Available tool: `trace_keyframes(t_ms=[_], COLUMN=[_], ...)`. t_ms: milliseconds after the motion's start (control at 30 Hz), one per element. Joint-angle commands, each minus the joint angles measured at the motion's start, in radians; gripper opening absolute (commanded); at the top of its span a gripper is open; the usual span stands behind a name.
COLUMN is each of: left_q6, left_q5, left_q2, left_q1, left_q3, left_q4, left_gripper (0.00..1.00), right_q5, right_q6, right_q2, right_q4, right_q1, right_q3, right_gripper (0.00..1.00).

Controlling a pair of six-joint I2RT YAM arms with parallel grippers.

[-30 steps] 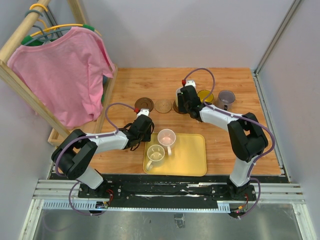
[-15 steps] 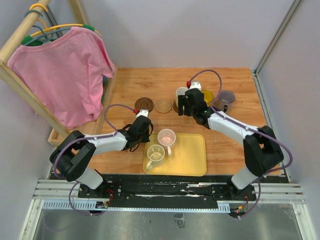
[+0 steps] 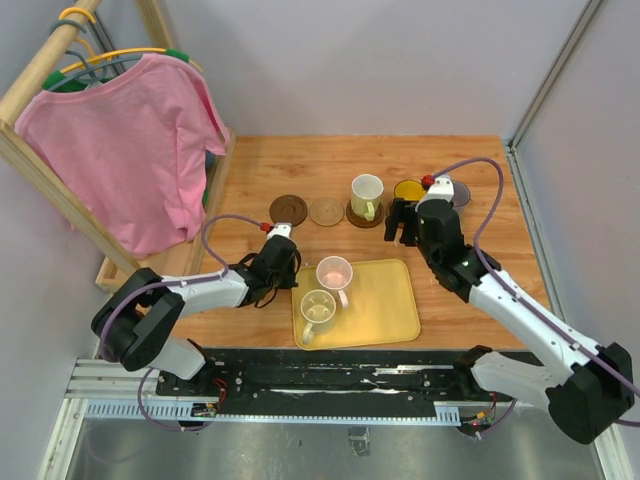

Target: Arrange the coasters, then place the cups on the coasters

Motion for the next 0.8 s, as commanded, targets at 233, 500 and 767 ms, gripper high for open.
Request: trace_keyframes(t_ms=[233, 500, 767], left_q6=[-0.036, -0.016, -0.005], left_q5=[0.000, 0.004, 0.015], left_q2=[-0.033, -0.036, -0.055], left_q1=[0.006, 0.006, 0.006], left_q3=[-0.064, -0.055, -0.046], left_q4=[-0.242, -0.251, -0.255], left_gripper=[0.07, 0.08, 0.08], right_q5=[0.000, -0.007, -0.047], right_q6=[0.019, 0.097, 0.134], right_q2=[-0.138, -0.018, 0.096], right_q4=[-0.200, -0.309, -0.225], right_q1=[0.018, 0.016, 0.016], right_q3=[-0.088, -0.191, -0.253], right_gripper=[0.78, 0.50, 0.48])
